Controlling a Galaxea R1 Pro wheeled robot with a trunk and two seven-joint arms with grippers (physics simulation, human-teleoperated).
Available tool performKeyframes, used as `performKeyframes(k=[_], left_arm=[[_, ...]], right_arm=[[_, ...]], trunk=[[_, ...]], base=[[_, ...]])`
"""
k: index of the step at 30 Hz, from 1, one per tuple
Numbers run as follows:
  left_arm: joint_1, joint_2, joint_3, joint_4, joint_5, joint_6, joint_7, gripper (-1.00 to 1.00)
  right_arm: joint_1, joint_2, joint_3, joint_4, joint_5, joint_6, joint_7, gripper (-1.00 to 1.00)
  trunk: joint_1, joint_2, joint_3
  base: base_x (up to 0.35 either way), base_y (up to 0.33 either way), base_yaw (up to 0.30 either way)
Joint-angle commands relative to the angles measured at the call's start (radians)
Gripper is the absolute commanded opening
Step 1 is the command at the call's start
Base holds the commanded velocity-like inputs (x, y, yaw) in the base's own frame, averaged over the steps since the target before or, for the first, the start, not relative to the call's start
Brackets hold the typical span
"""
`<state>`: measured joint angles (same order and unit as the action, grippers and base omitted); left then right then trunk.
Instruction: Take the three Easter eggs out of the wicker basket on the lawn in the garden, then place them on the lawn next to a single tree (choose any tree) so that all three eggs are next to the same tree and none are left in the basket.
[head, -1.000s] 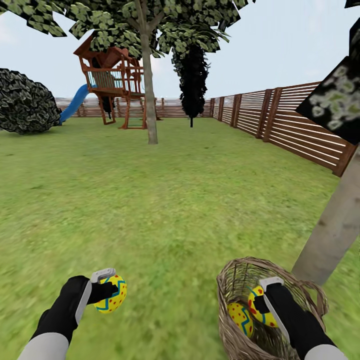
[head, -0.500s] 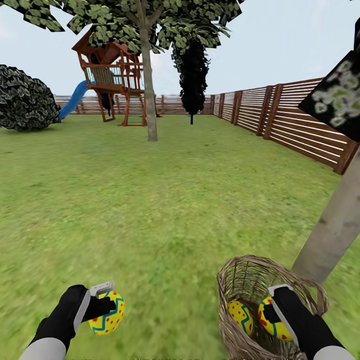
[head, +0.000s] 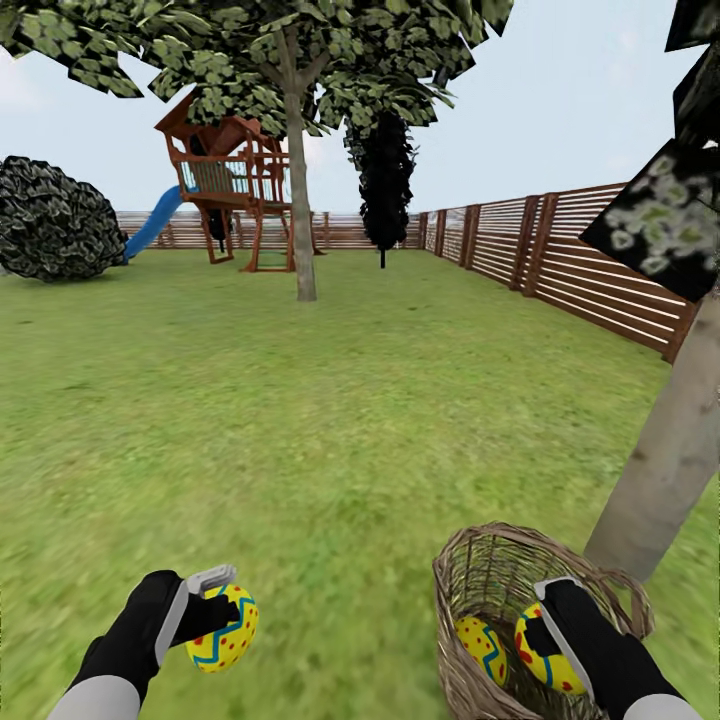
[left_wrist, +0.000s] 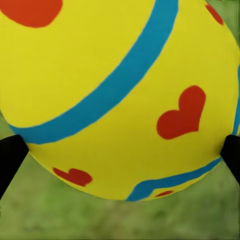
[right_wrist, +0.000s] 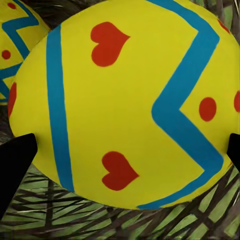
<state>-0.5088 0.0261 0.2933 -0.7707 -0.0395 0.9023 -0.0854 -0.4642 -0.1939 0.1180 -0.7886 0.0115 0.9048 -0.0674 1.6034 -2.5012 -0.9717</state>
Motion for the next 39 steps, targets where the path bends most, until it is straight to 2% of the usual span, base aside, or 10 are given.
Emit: performKeyframes(k=[1,7,20,24,29,30,33,36,37,39], left_arm=[[0.000,0.000,0.003,-0.001,-0.005,0.003,-0.007,-1.00],[0.000,-0.005,0.002,-0.001,-0.005,-0.002,-0.006,-1.00],[0.000,-0.014,0.003,-0.003,-0.005,-0.012,-0.004,-1.00],[0.000,-0.032,0.003,0.003,-0.006,-0.032,-0.002,-1.00],[0.000,-0.035,0.001,0.006,-0.007,-0.048,-0.002,-1.00],[0.000,-0.040,0.002,0.009,-0.007,-0.107,-0.001,-1.00],[0.000,-0.054,0.004,0.127,-0.007,-0.418,0.002,-1.00],[0.000,-0.063,0.018,0.167,0.017,-0.601,0.016,-1.00],[0.000,-0.065,0.022,0.179,0.052,-0.710,0.062,-1.00],[0.000,-0.067,0.019,0.225,0.088,-0.791,0.125,-1.00]], right_arm=[[-0.001,0.000,0.005,0.000,0.001,0.005,-0.003,-1.00],[0.000,0.001,0.005,0.000,0.001,0.005,-0.003,-1.00],[0.000,0.014,0.004,0.000,-0.001,-0.001,-0.002,-1.00],[-0.001,0.013,0.003,0.000,-0.001,-0.001,-0.002,-1.00],[0.000,0.014,0.003,0.000,-0.002,-0.023,-0.002,-1.00],[-0.001,0.014,0.002,0.002,-0.002,-0.087,-0.001,-1.00],[-0.001,0.015,0.002,0.077,-0.002,-0.355,-0.008,-1.00],[-0.001,0.016,-0.004,0.094,-0.003,-0.478,-0.011,-1.00],[-0.001,0.017,-0.004,0.095,-0.003,-0.513,-0.013,-1.00],[-0.001,0.037,-0.004,0.095,0.000,-0.553,-0.022,-1.00]], trunk=[[-0.001,0.000,0.003],[-0.004,0.003,0.026],[-0.054,0.094,0.067],[-0.069,0.122,0.079],[-0.089,0.157,0.095],[-0.092,0.164,0.098],[-0.104,0.185,0.107],[-0.115,0.206,0.117],[-0.119,0.213,0.120],[-0.127,0.227,0.126]], base=[[-0.241,0.000,0.000],[-0.220,0.000,0.000],[-0.002,0.000,0.000],[-0.010,-0.001,0.000],[-0.258,-0.099,0.000],[-0.297,-0.116,0.000],[-0.250,-0.106,0.000],[-0.029,-0.015,0.000],[-0.003,-0.002,0.000],[-0.001,0.000,0.000]])
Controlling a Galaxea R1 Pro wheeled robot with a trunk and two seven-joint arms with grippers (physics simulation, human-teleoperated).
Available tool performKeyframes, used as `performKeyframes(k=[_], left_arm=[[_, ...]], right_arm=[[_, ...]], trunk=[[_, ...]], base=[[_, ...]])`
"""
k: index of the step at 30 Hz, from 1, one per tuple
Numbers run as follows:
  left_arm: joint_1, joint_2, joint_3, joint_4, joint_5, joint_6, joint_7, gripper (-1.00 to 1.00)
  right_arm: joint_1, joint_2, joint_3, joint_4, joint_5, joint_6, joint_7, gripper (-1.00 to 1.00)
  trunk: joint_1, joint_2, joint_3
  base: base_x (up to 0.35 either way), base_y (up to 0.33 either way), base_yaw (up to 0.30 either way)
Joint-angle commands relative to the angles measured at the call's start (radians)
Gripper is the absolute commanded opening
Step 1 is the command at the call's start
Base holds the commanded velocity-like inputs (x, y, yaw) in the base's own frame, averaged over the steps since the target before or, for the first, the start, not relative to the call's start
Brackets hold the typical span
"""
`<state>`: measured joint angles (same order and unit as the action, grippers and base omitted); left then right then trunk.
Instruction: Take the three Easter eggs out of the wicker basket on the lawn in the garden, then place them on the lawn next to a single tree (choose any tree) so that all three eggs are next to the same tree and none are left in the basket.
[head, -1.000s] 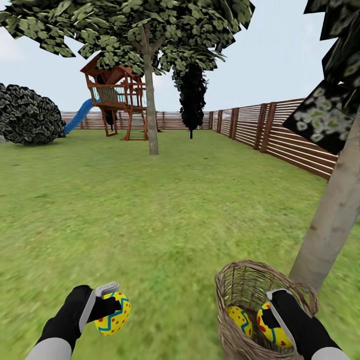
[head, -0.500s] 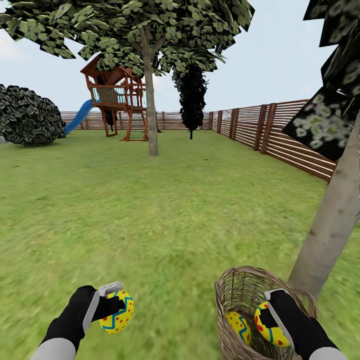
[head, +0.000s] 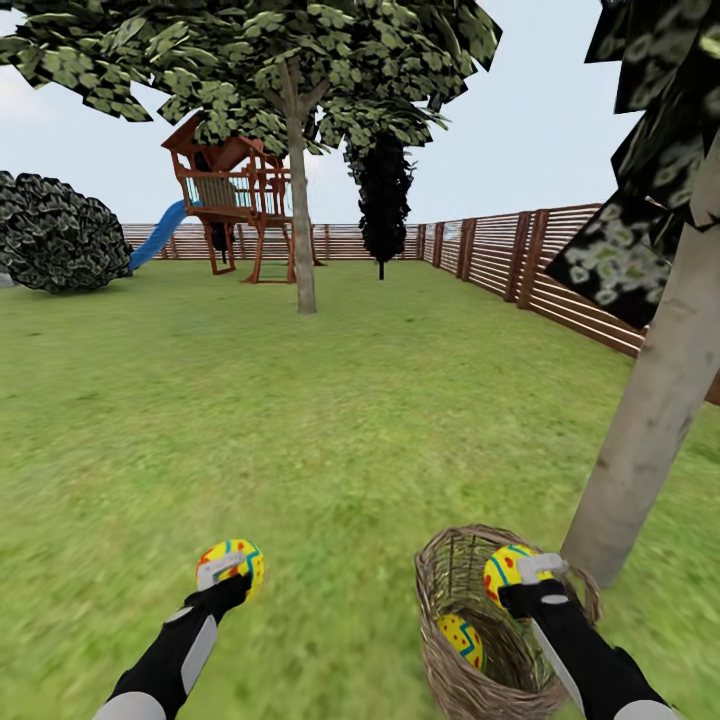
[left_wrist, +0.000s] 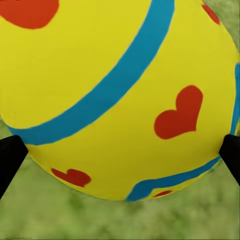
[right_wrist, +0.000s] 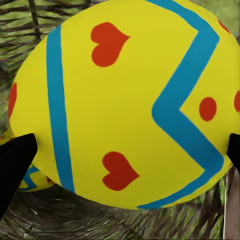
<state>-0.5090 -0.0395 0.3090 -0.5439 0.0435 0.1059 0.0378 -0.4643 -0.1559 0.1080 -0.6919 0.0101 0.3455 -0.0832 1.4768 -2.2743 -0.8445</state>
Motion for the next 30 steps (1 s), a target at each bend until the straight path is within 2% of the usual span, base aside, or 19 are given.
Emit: performKeyframes(k=[1,2,4,24,30], left_arm=[[0.000,-0.001,0.003,0.003,0.010,-0.004,0.007,-1.00],[0.000,-0.002,0.003,0.004,0.014,-0.048,0.008,-1.00],[0.000,-0.006,0.007,0.004,0.014,-0.057,0.009,-1.00],[0.000,-0.006,0.004,-0.005,0.013,-0.057,0.010,-1.00],[0.000,-0.007,0.007,-0.001,0.015,-0.057,0.015,-1.00]], right_arm=[[0.000,0.006,0.007,-0.002,0.004,-0.027,-0.026,-1.00],[0.000,0.012,0.010,0.033,0.002,-0.077,-0.053,-1.00],[0.000,0.013,0.011,0.038,0.001,-0.081,-0.055,-1.00],[0.000,0.015,0.012,0.038,0.001,-0.082,-0.054,-1.00],[0.000,0.015,0.012,0.038,0.003,-0.071,-0.055,-1.00]], trunk=[[-0.004,0.007,0.002],[-0.008,0.014,0.005],[-0.016,0.028,0.012],[-0.092,0.168,0.074],[-0.115,0.210,0.093]], base=[[0.000,0.000,0.000],[0.000,0.000,0.000],[-0.003,0.000,0.000],[-0.322,-0.003,0.000],[-0.126,-0.063,0.000]])
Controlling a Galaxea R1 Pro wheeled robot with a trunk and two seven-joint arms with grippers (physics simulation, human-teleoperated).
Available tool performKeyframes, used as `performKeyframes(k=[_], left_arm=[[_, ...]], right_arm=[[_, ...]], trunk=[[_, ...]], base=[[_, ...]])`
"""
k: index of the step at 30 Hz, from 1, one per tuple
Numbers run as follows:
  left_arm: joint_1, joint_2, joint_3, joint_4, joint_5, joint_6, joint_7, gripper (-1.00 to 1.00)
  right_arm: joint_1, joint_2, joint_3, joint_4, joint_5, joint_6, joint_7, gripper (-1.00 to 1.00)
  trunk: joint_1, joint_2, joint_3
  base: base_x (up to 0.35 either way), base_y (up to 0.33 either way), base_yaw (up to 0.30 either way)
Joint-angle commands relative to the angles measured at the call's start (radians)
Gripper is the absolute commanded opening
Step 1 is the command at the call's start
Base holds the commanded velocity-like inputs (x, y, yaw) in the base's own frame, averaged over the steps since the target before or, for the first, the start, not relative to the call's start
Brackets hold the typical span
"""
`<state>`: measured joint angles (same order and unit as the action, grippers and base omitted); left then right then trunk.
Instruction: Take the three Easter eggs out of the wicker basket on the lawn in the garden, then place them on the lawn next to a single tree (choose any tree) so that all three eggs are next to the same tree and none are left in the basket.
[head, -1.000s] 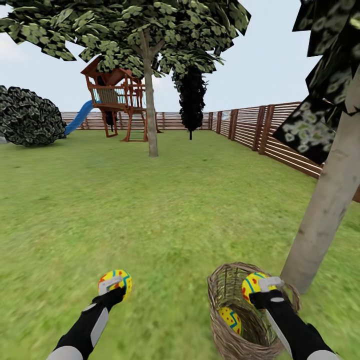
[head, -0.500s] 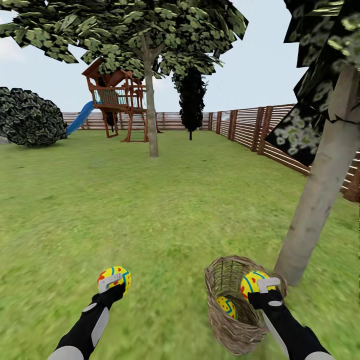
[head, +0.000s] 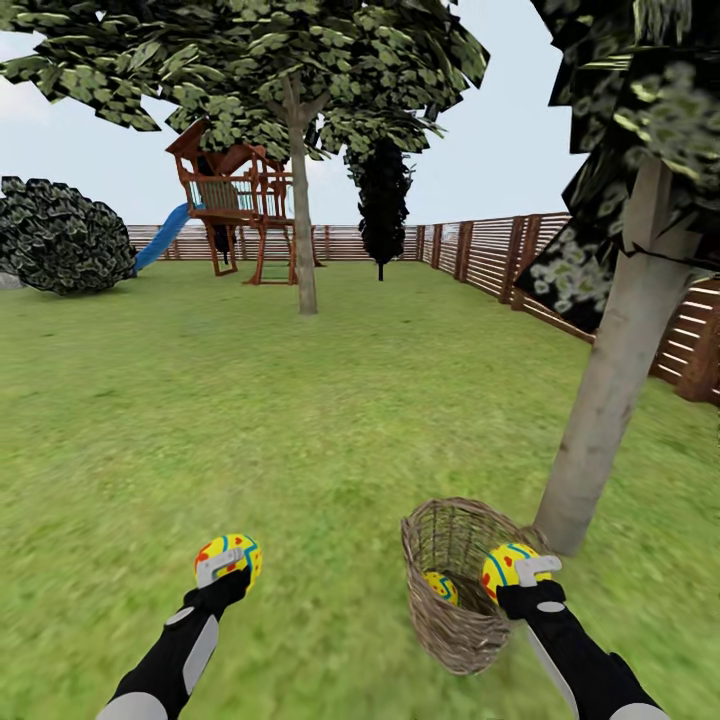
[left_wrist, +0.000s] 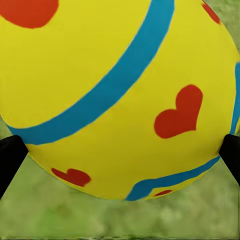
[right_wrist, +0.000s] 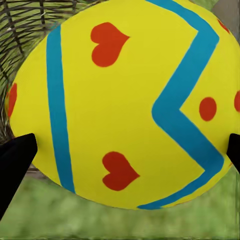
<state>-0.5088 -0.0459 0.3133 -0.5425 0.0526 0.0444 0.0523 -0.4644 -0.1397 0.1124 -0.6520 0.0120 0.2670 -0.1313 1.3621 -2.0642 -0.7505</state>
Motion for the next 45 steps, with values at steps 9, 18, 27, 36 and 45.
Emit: performKeyframes(k=[9,18,27,36,45], left_arm=[[0.000,0.000,0.004,0.005,0.006,0.004,-0.004,-1.00],[0.000,0.000,0.004,0.009,0.006,0.004,-0.008,-1.00],[0.000,0.000,0.004,0.009,0.007,0.005,-0.008,-1.00],[0.000,-0.002,0.003,0.010,0.021,0.004,-0.008,-1.00],[0.000,0.000,0.003,0.009,0.024,0.003,-0.009,-1.00]], right_arm=[[0.000,-0.001,0.008,-0.001,-0.001,0.000,-0.007,-1.00],[0.000,-0.010,0.004,0.012,-0.003,-0.102,-0.004,-1.00],[0.000,-0.004,0.006,0.014,0.000,-0.100,-0.004,-1.00],[0.000,-0.004,0.004,0.014,-0.002,-0.100,-0.004,-1.00],[0.000,-0.011,0.003,0.014,-0.004,-0.100,-0.004,-1.00]], trunk=[[-0.035,0.063,0.027],[-0.070,0.126,0.055],[-0.096,0.175,0.077],[-0.096,0.175,0.077],[-0.096,0.175,0.077]], base=[[-0.212,-0.260,0.000],[-0.217,-0.268,0.000],[-0.221,-0.268,0.000],[-0.142,-0.291,0.000],[-0.009,-0.328,0.000]])
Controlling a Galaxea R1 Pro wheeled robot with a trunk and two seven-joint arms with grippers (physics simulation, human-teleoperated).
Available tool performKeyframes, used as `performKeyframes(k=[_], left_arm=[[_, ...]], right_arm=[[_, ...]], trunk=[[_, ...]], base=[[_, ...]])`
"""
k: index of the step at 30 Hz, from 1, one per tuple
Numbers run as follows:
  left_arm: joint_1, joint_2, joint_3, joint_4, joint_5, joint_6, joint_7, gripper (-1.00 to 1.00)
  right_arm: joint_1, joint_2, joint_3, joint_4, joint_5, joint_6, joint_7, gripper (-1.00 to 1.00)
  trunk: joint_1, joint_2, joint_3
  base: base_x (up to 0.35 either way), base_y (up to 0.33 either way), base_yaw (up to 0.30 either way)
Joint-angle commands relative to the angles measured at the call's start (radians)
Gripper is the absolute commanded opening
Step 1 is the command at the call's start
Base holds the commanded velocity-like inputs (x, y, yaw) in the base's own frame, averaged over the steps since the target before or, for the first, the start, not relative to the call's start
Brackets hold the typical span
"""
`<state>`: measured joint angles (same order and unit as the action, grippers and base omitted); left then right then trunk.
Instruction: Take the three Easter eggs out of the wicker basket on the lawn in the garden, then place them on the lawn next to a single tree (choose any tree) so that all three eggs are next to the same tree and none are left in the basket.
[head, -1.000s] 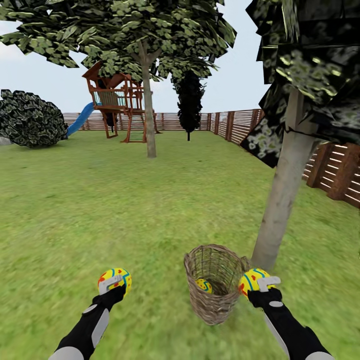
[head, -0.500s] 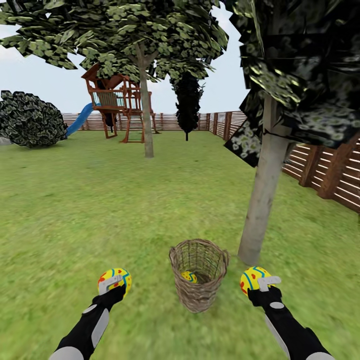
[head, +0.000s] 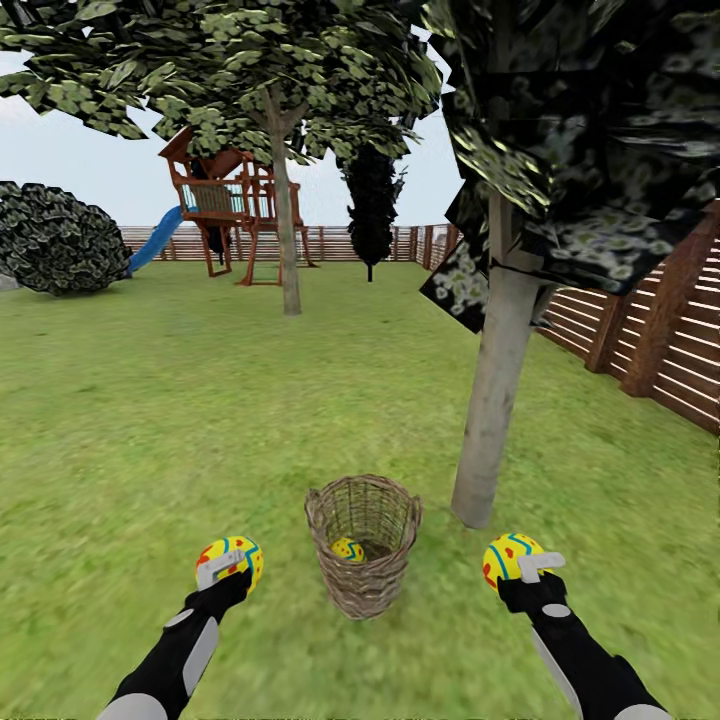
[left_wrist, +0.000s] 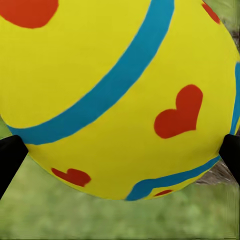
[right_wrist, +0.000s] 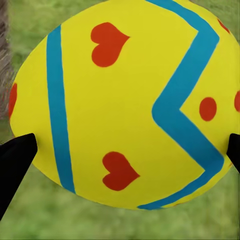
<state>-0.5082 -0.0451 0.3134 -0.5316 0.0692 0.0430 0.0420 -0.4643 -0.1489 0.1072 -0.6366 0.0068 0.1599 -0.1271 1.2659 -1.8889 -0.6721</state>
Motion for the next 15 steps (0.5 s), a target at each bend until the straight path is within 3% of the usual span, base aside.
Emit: performKeyframes(k=[1,15], left_arm=[[-0.001,-0.001,0.003,-0.002,0.007,0.005,0.001,-1.00],[-0.001,-0.004,0.001,-0.001,0.006,0.005,0.001,-1.00]], right_arm=[[0.000,-0.001,0.008,-0.001,0.001,0.007,-0.008,-1.00],[0.000,-0.002,0.008,-0.002,0.001,0.007,-0.008,-1.00]], trunk=[[0.000,-0.001,-0.001],[0.000,-0.001,-0.001]], base=[[-0.057,-0.302,0.000],[-0.004,-0.301,0.000]])
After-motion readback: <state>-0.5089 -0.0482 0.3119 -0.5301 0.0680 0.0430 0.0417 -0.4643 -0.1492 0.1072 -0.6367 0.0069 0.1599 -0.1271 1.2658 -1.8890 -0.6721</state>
